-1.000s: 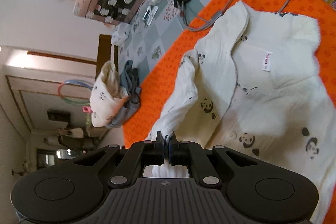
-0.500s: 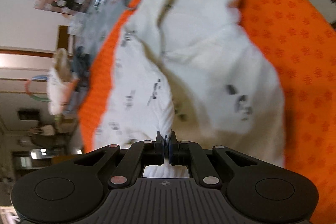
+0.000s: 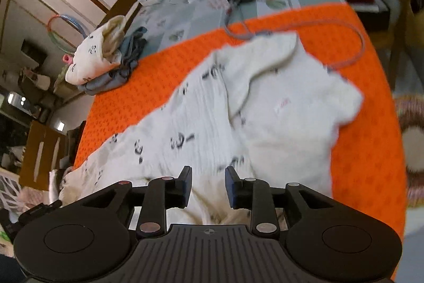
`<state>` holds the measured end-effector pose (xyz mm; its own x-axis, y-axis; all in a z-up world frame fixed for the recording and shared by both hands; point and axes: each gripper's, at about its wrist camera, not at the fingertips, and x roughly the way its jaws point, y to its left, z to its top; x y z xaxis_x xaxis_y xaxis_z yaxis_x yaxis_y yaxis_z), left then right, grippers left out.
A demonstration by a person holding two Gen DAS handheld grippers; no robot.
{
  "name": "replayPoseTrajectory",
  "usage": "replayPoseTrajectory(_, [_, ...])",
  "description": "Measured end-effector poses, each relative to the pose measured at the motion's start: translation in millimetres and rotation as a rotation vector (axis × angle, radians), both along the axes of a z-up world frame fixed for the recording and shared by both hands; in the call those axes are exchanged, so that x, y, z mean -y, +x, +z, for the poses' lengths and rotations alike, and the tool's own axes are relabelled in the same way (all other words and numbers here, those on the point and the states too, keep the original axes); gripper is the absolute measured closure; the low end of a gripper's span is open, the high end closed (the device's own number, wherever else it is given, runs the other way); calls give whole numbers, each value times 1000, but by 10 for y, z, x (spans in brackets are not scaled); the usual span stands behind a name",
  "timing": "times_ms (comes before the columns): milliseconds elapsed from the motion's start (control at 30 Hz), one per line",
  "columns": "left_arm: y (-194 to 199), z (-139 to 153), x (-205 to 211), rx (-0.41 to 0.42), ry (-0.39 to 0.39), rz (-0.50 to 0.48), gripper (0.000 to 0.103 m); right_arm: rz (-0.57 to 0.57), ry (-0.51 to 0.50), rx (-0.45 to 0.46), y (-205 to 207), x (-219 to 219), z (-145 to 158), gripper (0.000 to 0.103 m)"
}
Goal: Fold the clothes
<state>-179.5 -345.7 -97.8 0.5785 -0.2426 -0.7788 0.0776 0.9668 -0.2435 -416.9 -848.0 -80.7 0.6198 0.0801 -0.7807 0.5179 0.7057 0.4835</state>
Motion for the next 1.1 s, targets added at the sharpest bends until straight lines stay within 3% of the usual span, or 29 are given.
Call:
replayPoseTrajectory(200, [31, -76, 257, 83, 101, -16, 39, 26, -14, -11, 158, 89, -47, 73])
replayPoseTrajectory(333, [70, -168, 383, 91, 199, -8, 37, 54, -14, -19, 278, 97, -84, 73])
replayPoseTrajectory(567, [-58, -172, 19, 9, 317, 254, 43, 48, -59, -15, 436, 209, -119, 73])
replayPoseTrajectory(700, [-106, -144, -177, -13, 344, 349, 43, 58, -112, 8, 636, 335, -164, 73])
replayPoseTrajectory(800, [18, -82, -106, 34, 344, 331, 43, 79, -138, 27, 857, 448, -229, 73])
replayPoseTrajectory(1000, [424, -72, 401, 140, 268, 190, 43, 99, -102, 52, 1343, 693, -464, 73])
replayPoseTrajectory(1100, [657, -193, 656, 133, 226, 118, 44, 88, -55, 49, 1533, 803, -605, 73])
